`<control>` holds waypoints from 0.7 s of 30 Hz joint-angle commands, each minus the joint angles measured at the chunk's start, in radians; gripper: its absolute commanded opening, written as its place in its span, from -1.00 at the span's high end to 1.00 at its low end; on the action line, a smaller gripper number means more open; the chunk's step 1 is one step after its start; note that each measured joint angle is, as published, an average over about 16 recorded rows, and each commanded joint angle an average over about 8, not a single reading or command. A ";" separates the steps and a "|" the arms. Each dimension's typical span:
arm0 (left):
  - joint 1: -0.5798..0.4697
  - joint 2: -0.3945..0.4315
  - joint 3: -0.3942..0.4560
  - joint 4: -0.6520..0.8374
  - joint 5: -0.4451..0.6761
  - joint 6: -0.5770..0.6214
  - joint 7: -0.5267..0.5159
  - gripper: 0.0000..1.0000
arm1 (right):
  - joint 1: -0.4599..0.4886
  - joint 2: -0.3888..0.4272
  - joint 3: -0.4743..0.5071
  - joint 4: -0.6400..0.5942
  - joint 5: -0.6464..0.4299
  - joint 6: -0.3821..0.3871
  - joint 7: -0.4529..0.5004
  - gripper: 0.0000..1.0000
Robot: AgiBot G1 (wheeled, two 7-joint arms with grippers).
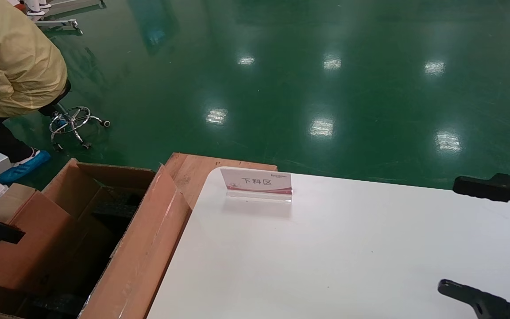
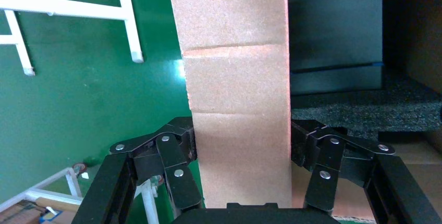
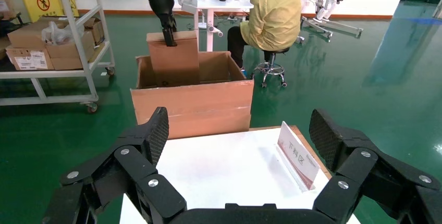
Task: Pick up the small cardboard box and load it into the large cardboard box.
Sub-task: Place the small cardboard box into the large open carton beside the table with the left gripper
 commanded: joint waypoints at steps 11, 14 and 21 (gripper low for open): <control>0.059 0.012 0.022 0.066 -0.024 -0.078 0.027 1.00 | 0.000 0.000 -0.001 0.000 0.000 0.000 0.000 -1.00; 0.074 0.023 0.025 0.088 -0.036 -0.099 0.037 1.00 | 0.000 0.000 -0.001 0.000 0.001 0.000 0.000 -1.00; 0.102 0.054 0.028 0.148 -0.060 -0.145 0.071 1.00 | 0.000 0.000 -0.001 0.000 0.001 0.001 -0.001 -1.00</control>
